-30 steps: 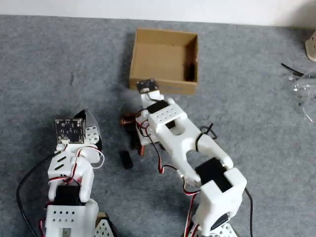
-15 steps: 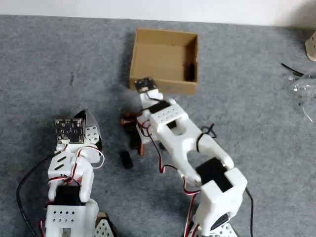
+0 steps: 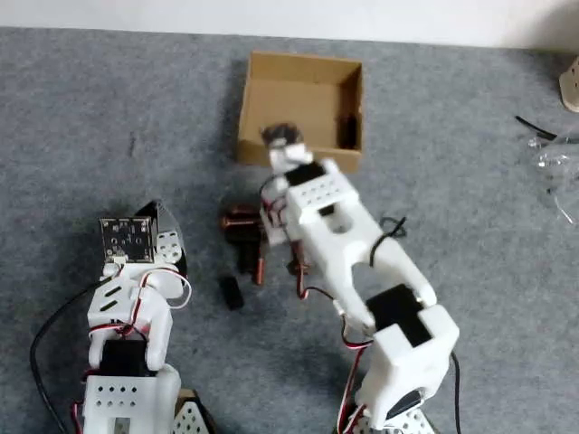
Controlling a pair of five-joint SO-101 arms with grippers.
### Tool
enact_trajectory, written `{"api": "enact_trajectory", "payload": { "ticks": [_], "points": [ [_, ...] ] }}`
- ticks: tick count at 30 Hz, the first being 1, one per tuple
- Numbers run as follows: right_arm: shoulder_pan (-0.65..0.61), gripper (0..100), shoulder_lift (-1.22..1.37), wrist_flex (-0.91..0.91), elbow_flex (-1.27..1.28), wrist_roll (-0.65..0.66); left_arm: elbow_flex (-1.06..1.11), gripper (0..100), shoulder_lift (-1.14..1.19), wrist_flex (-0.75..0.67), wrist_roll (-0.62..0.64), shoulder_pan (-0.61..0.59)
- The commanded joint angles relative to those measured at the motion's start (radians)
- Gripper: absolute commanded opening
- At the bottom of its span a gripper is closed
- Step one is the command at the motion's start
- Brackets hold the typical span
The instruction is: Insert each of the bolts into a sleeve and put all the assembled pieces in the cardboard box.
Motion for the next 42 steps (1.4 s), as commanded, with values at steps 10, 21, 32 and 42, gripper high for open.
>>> {"api": "enact_trajectory", "payload": {
  "ticks": [10, 21, 32, 42],
  "points": [
    [-0.001, 0.4, -0.631, 0.243, -0.133, 0.014, 0.018, 1, -0.01, -0.051, 0.003, -0.038],
    [-0.097, 0.4, -1.072, 0.255, -0.133, 0.095, 0.016, 1, -0.01, -0.051, 0.003, -0.038],
    [-0.302, 0.4, -1.346, 0.328, -0.131, 0.097, 0.013, 1, -0.01, -0.051, 0.003, -0.038],
    [-0.318, 0.4, -1.394, 0.423, -0.131, 0.098, 0.012, 1, -0.01, -0.051, 0.003, -0.038]
  ]
}}
